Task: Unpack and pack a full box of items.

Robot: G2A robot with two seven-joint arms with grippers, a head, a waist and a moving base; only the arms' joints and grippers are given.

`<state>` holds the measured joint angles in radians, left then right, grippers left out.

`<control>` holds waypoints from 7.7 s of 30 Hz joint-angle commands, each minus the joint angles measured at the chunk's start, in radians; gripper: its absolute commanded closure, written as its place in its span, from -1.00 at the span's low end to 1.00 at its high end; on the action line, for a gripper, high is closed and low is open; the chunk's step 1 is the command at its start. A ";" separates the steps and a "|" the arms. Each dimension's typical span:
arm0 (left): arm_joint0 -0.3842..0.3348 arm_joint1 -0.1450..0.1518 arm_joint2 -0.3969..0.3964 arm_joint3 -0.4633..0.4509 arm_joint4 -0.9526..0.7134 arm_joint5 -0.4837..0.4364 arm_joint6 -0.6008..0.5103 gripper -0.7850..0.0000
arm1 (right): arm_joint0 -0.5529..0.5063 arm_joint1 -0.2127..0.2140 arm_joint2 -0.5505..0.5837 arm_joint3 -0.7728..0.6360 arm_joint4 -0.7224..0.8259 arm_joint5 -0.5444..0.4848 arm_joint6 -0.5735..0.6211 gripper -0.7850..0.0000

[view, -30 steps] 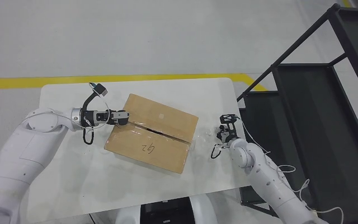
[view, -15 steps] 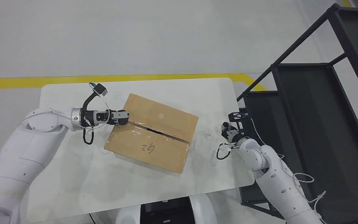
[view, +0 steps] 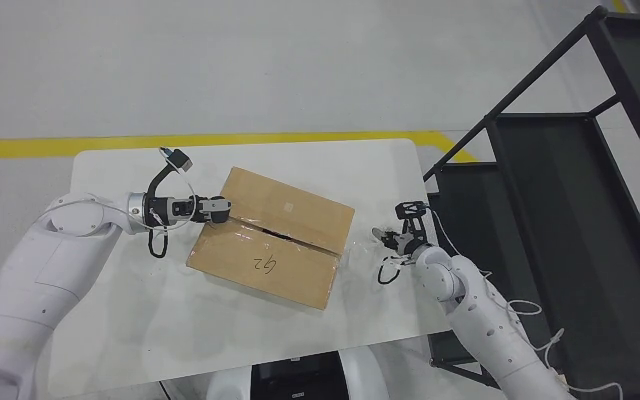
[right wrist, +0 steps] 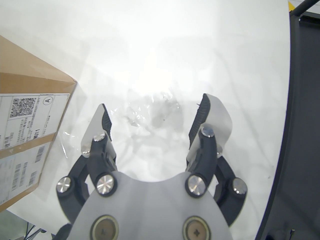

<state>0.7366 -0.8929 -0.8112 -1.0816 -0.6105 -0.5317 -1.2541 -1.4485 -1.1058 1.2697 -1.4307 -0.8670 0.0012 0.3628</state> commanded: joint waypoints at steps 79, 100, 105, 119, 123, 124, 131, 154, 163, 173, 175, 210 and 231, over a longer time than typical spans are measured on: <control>0.000 0.000 0.000 0.000 0.000 0.000 0.000 -1.00 | -0.126 0.056 0.257 -0.506 1.026 -0.516 0.527 1.00; 0.000 0.000 0.000 0.000 0.000 0.000 0.000 -1.00 | -0.055 0.054 0.195 -0.514 0.994 -0.469 0.497 1.00; 0.000 0.000 0.000 0.000 0.000 0.000 0.000 -1.00 | -0.055 0.054 0.195 -0.514 0.994 -0.469 0.497 1.00; 0.000 0.000 0.000 0.000 0.000 0.000 0.000 -1.00 | 0.040 0.032 0.044 -0.559 1.038 -0.437 0.388 1.00; 0.000 0.000 0.000 0.000 0.000 0.000 0.000 -1.00 | 0.108 0.018 -0.039 -0.520 1.022 -0.434 0.352 1.00; 0.000 0.000 0.000 0.000 0.000 0.000 0.000 -1.00 | 0.121 0.014 -0.057 -0.508 1.021 -0.433 0.340 1.00; 0.000 0.000 0.000 0.000 0.000 0.000 0.000 -1.00 | 0.205 -0.021 -0.206 -0.482 1.042 -0.442 0.220 1.00; 0.000 0.000 0.000 0.000 0.000 0.000 0.000 -1.00 | 0.310 -0.085 -0.372 -0.311 0.705 -0.420 -0.011 1.00; 0.000 0.000 0.000 0.000 0.000 0.000 0.000 -1.00 | 0.292 -0.091 -0.380 -0.282 0.593 -0.425 -0.043 1.00; 0.000 0.000 0.000 0.000 0.000 0.000 0.000 -1.00 | 0.269 -0.095 -0.367 -0.237 0.532 -0.423 -0.069 1.00; 0.000 0.000 0.000 0.000 0.000 0.000 0.000 -1.00 | 0.264 -0.095 -0.365 -0.230 0.515 -0.419 -0.074 1.00; 0.000 0.000 0.000 0.000 0.000 0.000 0.000 -1.00 | 0.212 -0.135 -0.383 -0.221 0.394 -0.311 -0.254 0.65; 0.066 0.010 -0.067 -0.074 0.064 0.050 0.055 -1.00 | 0.170 -0.126 -0.288 -0.266 0.418 -0.440 -0.189 -1.00</control>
<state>0.8012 -0.8826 -0.8751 -1.1547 -0.5485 -0.4830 -1.1997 -1.2739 -1.2338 0.9724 -1.6895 -0.4477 -0.4385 0.1655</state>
